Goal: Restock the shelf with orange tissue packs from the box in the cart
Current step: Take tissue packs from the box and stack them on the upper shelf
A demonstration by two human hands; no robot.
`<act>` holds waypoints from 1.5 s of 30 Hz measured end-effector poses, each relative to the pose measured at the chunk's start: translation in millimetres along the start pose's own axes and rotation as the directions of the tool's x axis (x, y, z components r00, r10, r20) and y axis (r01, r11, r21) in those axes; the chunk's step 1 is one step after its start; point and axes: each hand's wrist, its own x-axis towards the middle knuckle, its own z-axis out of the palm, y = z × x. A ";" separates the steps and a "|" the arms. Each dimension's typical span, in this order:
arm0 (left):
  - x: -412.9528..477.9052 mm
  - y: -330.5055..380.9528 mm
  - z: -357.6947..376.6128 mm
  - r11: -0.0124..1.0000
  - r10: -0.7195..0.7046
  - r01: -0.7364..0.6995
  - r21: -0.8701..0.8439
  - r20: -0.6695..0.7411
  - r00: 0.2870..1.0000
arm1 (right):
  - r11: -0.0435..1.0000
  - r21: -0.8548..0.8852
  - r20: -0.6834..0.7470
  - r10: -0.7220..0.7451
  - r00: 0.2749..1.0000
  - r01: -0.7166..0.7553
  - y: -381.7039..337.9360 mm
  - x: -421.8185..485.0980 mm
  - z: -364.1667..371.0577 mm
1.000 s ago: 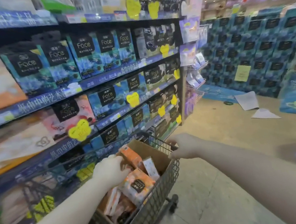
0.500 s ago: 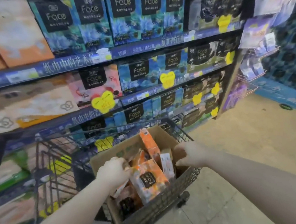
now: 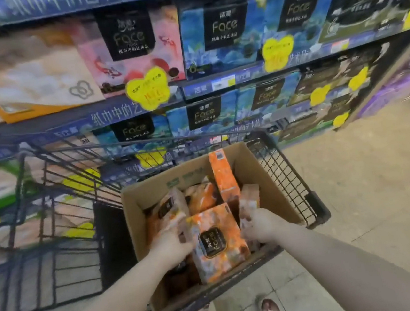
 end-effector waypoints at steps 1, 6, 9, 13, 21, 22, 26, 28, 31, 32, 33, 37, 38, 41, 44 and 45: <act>4.8 -2.3 5.7 1.000 -0.007 0.007 -0.021 0.006 1.000 | 1.000 0.006 0.021 0.002 1.000 -0.002 2.9 10.4 4.5; 27.3 -8.6 30.3 0.979 -0.166 0.168 -0.119 0.028 0.986 | 0.999 -0.021 0.065 -0.024 0.998 0.025 13.6 60.6 28.8; 39.4 -12.1 49.4 0.919 -0.272 0.266 -0.290 0.020 0.962 | 0.999 -0.020 0.097 -0.042 0.994 0.044 21.8 86.2 47.5; 49.0 -14.0 74.1 0.813 -0.409 0.369 -0.452 0.009 0.912 | 1.000 -0.002 0.091 -0.003 0.996 0.003 24.3 98.7 60.3; 41.1 -26.7 78.2 0.623 -0.429 0.333 -0.708 0.047 0.902 | 0.993 0.114 0.098 -0.031 0.995 0.019 33.8 103.4 50.7; 35.5 -25.0 74.1 0.598 -0.412 0.323 -0.734 0.064 0.909 | 0.988 0.148 0.104 -0.049 0.993 0.033 32.4 100.6 45.9; 13.4 -14.7 53.0 0.561 -0.355 0.266 -0.784 0.062 0.933 | 0.934 0.355 0.203 -0.113 0.973 0.034 18.2 87.1 20.7; 2.5 -9.2 40.5 0.554 -0.314 0.214 -0.804 0.037 0.949 | 0.931 0.358 0.218 -0.158 0.963 0.072 5.5 77.6 7.4; -14.9 8.5 20.1 0.554 -0.285 0.135 -0.821 -0.035 0.958 | 0.924 0.338 0.142 -0.240 0.960 0.181 -16.2 62.1 -16.0; -20.8 14.7 12.7 0.550 -0.301 0.099 -0.829 -0.086 0.950 | 0.916 0.336 0.118 -0.271 0.955 0.219 -24.0 56.7 -24.2; -27.2 22.1 4.8 0.545 -0.313 0.064 -0.836 -0.132 0.941 | 0.912 0.321 0.093 -0.297 0.950 0.253 -32.5 51.0 -33.0; -59.4 45.9 -31.8 0.562 -0.300 -0.079 -0.823 -0.292 0.908 | 0.871 0.293 0.027 -0.418 0.908 0.393 -73.2 24.8 -71.1; -69.1 50.4 -41.8 0.563 -0.304 -0.112 -0.819 -0.331 0.893 | 0.857 0.271 0.013 -0.458 0.889 0.438 -84.7 16.7 -80.6; -100.2 62.8 -70.3 0.573 -0.309 -0.215 -0.791 -0.452 0.837 | 0.802 0.194 -0.033 -0.570 0.821 0.565 -118.6 -9.2 -105.5; -136.3 72.6 -92.3 0.597 -0.301 -0.306 -0.741 -0.561 0.771 | 0.734 0.175 -0.048 -0.659 0.751 0.656 -148.7 -33.6 -119.7; -147.4 74.6 -97.7 0.604 -0.303 -0.328 -0.726 -0.590 0.749 | 0.713 0.167 -0.042 -0.685 0.727 0.681 -157.9 -42.0 -122.8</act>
